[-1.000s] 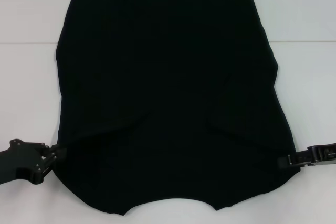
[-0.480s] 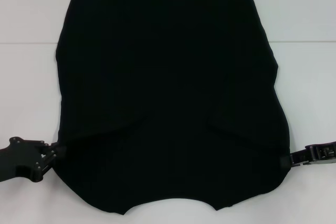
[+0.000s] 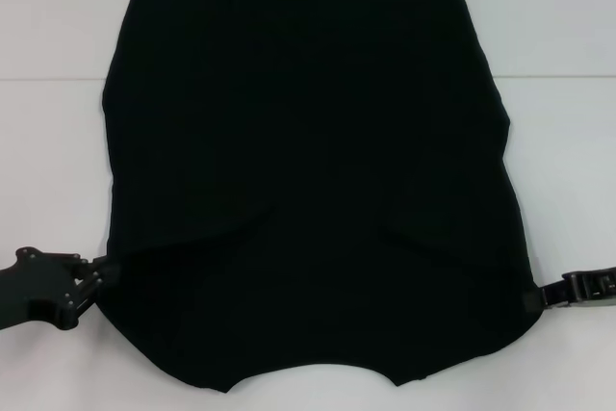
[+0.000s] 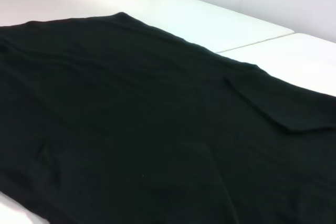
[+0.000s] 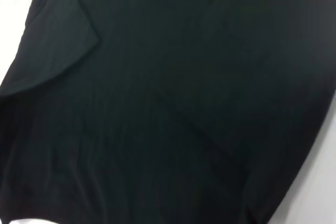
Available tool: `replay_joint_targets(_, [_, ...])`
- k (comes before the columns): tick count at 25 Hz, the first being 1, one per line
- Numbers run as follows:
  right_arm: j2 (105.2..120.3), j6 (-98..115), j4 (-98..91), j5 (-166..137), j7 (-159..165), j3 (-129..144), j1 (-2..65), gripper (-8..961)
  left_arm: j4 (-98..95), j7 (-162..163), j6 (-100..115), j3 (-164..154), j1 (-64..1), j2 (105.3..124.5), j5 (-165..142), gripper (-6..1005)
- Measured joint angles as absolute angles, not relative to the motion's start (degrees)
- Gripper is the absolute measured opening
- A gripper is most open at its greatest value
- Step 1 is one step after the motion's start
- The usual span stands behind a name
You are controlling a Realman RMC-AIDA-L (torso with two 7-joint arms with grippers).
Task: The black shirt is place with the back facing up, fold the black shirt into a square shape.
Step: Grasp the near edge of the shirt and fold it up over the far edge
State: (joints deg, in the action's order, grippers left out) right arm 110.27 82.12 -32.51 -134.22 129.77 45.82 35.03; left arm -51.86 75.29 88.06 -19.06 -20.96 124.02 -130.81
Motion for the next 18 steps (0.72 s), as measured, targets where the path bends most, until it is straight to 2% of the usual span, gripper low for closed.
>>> replay_joint_targets(5, [110.29, 84.82, -32.61, -133.92, 124.68, 41.89, 32.86, 60, -52.27, 78.1, 89.46, -17.99, -20.11, 124.0, -130.9, 58])
replay_joint_targets(16, [109.28, 95.64, -33.12, -134.27, 109.18, 34.98, 24.34, 60, -53.74, 79.22, 105.32, -7.82, -16.04, 123.93, -131.33, 57])
replay_joint_targets(18, [108.89, 97.75, -33.6, -134.33, 106.91, 34.57, 22.24, 60, -53.85, 80.08, 108.97, -6.76, -13.49, 124.21, -131.75, 56])
